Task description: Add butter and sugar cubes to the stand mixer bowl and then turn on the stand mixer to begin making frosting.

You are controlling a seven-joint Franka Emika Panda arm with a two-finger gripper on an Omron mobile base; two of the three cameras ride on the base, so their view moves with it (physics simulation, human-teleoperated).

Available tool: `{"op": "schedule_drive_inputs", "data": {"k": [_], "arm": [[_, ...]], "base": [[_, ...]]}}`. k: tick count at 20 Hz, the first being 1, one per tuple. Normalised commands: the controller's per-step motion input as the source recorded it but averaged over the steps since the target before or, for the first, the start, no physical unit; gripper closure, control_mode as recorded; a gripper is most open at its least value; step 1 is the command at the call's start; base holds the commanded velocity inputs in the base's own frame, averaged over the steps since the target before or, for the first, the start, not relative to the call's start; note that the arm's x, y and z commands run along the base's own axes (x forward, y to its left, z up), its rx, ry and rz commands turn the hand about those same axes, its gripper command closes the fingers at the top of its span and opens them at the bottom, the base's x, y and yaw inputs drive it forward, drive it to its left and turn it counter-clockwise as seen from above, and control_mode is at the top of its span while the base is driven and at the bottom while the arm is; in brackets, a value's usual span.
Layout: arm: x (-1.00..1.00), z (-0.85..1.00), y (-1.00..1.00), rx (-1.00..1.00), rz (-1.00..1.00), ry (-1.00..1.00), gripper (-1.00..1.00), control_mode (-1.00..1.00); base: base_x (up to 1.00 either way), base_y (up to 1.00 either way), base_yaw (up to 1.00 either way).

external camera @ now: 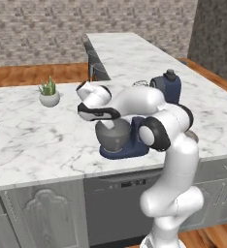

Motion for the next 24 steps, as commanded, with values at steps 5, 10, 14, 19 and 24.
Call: {"op": "schedule_drive_inputs", "data": {"k": [5,10,14,19,24], "arm": [[-0.98,1.00,-0.08,0.13,0.06,0.00,-1.00,-1.00],[-1.00,0.64,-0.51,0.02,0.27,0.00,-1.00,-1.00],[-1.00,0.19,-0.83,0.01,0.42,0.01,-1.00,-1.00],[-0.99,0.03,-0.80,0.03,0.50,0.02,-1.00,-1.00],[-0.66,0.03,-0.82,0.09,0.50,0.05,-1.00,-1.00]], "base": [[0.00,0.00,0.00],[0.00,0.00,0.00],[0.00,0.00,0.00],[0.00,0.00,0.00],[0.00,0.00,0.00]]}}
